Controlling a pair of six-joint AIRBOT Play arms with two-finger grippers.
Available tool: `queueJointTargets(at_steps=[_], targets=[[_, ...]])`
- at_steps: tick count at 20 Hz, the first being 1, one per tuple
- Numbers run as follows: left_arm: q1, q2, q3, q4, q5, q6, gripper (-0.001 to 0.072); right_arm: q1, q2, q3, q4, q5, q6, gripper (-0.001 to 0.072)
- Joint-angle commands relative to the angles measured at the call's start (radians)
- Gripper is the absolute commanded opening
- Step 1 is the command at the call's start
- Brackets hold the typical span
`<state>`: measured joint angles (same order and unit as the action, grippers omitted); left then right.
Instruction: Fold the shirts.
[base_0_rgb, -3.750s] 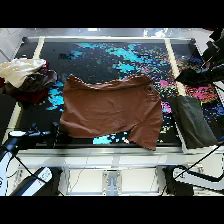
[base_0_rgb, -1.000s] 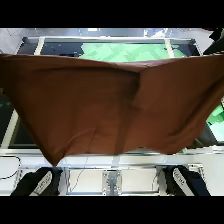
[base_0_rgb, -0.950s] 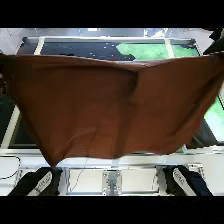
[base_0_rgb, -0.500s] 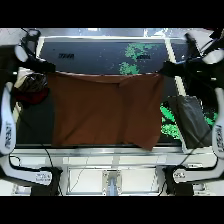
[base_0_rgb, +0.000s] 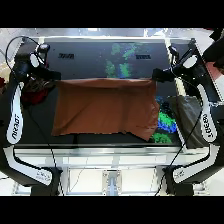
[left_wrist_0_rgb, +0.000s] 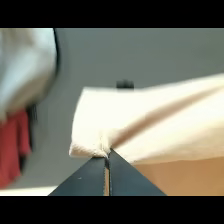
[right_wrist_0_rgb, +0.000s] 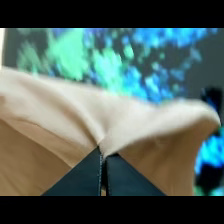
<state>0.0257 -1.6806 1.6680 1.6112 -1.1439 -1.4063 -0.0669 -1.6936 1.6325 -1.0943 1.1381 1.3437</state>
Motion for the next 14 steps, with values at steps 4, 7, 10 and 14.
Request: queueJointTargets(at_steps=[4,7,10,14], targets=[[-0.001,-0.006,-0.190,0.000,-0.123,0.000,0.0013,0.024,-0.009,-0.150,-0.113,0.090,0.003,0.0009],[-0.001,-0.007,-0.227,0.000,-0.118,0.000,0.0012,0.038,-0.013,-0.245,-0.111,0.028,0.004,0.0011],[-0.001,-0.008,-0.227,-0.035,-0.119,-0.001,0.0077,0.035,-0.009,-0.253,-0.111,0.030,0.014,0.0253],[0.001,0.060,-0.227,-0.058,-0.214,0.001,0.0551,0.021,0.041,-0.136,-0.203,0.221,0.032,0.0388]])
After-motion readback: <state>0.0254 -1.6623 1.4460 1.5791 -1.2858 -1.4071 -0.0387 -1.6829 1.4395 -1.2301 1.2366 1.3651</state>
